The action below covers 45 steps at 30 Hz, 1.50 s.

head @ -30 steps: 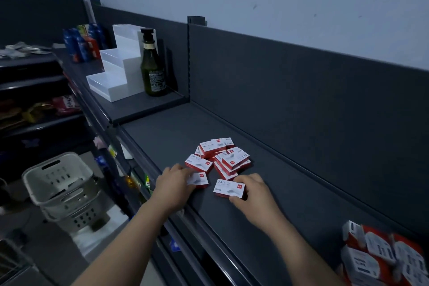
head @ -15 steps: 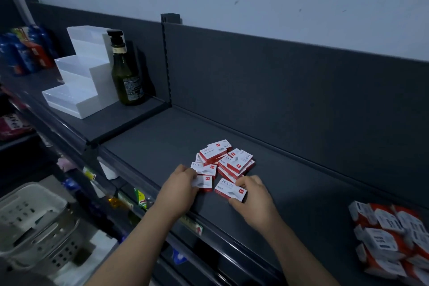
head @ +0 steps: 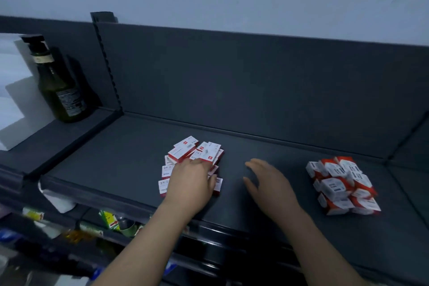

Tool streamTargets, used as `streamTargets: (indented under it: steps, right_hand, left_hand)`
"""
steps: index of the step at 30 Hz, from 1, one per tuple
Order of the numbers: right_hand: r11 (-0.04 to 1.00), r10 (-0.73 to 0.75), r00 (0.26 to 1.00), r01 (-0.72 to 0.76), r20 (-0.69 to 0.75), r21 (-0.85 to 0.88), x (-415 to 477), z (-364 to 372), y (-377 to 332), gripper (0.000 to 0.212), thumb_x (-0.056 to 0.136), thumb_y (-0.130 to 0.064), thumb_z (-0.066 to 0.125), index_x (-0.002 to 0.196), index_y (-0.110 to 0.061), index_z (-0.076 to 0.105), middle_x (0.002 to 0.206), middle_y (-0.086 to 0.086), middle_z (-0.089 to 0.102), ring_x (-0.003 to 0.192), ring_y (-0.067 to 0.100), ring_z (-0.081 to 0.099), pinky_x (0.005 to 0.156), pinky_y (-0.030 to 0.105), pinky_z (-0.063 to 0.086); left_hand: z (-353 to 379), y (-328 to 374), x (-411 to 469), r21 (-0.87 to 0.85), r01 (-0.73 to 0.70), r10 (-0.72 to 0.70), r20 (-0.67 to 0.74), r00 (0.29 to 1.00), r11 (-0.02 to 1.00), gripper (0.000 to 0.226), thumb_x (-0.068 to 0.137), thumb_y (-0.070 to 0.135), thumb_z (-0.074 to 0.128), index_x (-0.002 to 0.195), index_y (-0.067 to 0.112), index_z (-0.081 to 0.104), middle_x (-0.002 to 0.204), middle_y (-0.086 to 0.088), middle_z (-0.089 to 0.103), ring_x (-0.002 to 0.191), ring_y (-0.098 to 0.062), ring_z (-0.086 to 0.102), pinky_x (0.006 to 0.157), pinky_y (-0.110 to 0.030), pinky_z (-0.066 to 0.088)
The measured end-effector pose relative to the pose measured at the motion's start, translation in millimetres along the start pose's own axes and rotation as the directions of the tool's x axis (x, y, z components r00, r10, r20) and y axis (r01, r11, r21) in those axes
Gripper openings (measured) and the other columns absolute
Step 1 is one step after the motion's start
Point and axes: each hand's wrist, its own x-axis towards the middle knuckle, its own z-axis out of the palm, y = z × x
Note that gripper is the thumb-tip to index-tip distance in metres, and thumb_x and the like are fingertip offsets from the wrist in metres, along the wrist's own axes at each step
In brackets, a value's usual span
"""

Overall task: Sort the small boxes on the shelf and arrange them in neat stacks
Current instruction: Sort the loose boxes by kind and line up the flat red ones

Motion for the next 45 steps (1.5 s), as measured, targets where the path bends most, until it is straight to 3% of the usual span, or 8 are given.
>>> streamTargets:
  steps: [7, 14, 23, 26, 34, 37, 42, 45]
  right_hand:
    - [0.993, 0.107, 0.990, -0.111, -0.093, -0.045, -46.0, -39.1, 32.5, 0.047, 0.094, -0.031, 0.052, 0.138, -0.014, 0.047, 0.143, 0.002, 0.047, 0.130, 0.017, 0.044, 0.107, 0.025, 0.030]
    - [0.975, 0.208, 0.945, -0.221, -0.252, -0.024, -92.6, -83.0, 83.7, 0.033, 0.087, -0.017, 0.061, 0.119, -0.013, 0.062, 0.113, 0.003, 0.066, 0.103, 0.025, 0.061, 0.085, 0.033, 0.047]
    - [0.938, 0.274, 0.905, -0.327, -0.327, -0.119, -168.8, -150.7, 175.0, 0.034, 0.087, -0.016, 0.063, 0.120, -0.007, 0.063, 0.115, 0.008, 0.066, 0.104, 0.025, 0.061, 0.095, 0.034, 0.045]
    - [0.922, 0.283, 0.886, -0.357, -0.366, -0.151, -197.9, -171.1, 215.1, 0.034, 0.083, -0.013, 0.068, 0.115, -0.005, 0.065, 0.112, 0.010, 0.068, 0.100, 0.026, 0.064, 0.096, 0.038, 0.046]
    - [0.865, 0.385, 0.814, -0.483, -0.435, -0.137, -271.3, -219.8, 298.1, 0.021, 0.078, -0.015, 0.067, 0.097, -0.005, 0.068, 0.091, 0.009, 0.070, 0.081, 0.028, 0.067, 0.077, 0.040, 0.055]
    - [0.837, 0.429, 0.790, -0.530, -0.439, -0.135, -291.8, -231.6, 321.3, 0.020, 0.082, -0.017, 0.062, 0.098, -0.006, 0.068, 0.094, 0.008, 0.070, 0.086, 0.028, 0.066, 0.080, 0.038, 0.051]
    - [0.763, 0.559, 0.731, -0.638, -0.390, -0.102, -314.6, -249.5, 357.6, 0.043, 0.095, -0.029, 0.051, 0.136, -0.015, 0.050, 0.136, -0.003, 0.053, 0.125, 0.018, 0.047, 0.108, 0.030, 0.032]
    - [0.727, 0.602, 0.701, -0.679, -0.381, -0.100, -320.6, -257.4, 378.2, 0.041, 0.095, -0.028, 0.051, 0.134, -0.017, 0.052, 0.133, -0.004, 0.056, 0.122, 0.018, 0.049, 0.106, 0.029, 0.034]
  left_hand:
    - [4.1, 59.4, 10.4, -0.084, -0.180, 0.181, -0.004, 0.984, 0.980, 0.028, 0.092, 0.038, 0.047, 0.108, 0.020, 0.062, 0.108, 0.000, 0.064, 0.102, -0.023, 0.055, 0.085, -0.033, 0.042]
    - [8.1, 138.7, 15.4, -0.116, -0.306, 0.308, -0.004, 0.951, 0.945, 0.032, 0.094, 0.040, 0.044, 0.113, 0.021, 0.061, 0.114, 0.004, 0.062, 0.105, -0.021, 0.054, 0.088, -0.031, 0.038]
    - [18.9, 275.5, 10.4, -0.203, -0.402, 0.408, -0.012, 0.913, 0.893, 0.028, 0.092, 0.040, 0.047, 0.105, 0.023, 0.064, 0.109, 0.005, 0.065, 0.099, -0.018, 0.056, 0.081, -0.031, 0.041]
    - [27.0, 327.2, 5.9, -0.242, -0.426, 0.438, -0.005, 0.899, 0.872, 0.032, 0.092, 0.040, 0.048, 0.111, 0.020, 0.063, 0.112, 0.002, 0.064, 0.104, -0.021, 0.055, 0.086, -0.032, 0.041]
    - [54.1, 452.8, -5.5, -0.290, -0.537, 0.562, 0.002, 0.827, 0.792, 0.039, 0.096, 0.043, 0.042, 0.125, 0.022, 0.057, 0.122, 0.004, 0.060, 0.110, -0.018, 0.052, 0.093, -0.031, 0.040]
    - [62.5, 485.8, -5.6, -0.300, -0.575, 0.607, 0.014, 0.795, 0.761, 0.039, 0.097, 0.043, 0.040, 0.126, 0.023, 0.056, 0.124, 0.006, 0.059, 0.112, -0.016, 0.051, 0.095, -0.029, 0.038]
    - [76.8, 536.0, 4.7, -0.316, -0.611, 0.650, 0.022, 0.760, 0.726, 0.037, 0.096, 0.041, 0.043, 0.118, 0.018, 0.061, 0.120, 0.003, 0.060, 0.109, -0.018, 0.053, 0.092, -0.030, 0.039]
    - [85.5, 565.3, 14.0, -0.322, -0.638, 0.679, 0.022, 0.734, 0.700, 0.036, 0.094, 0.041, 0.046, 0.118, 0.018, 0.061, 0.119, 0.002, 0.062, 0.108, -0.021, 0.054, 0.092, -0.032, 0.042]
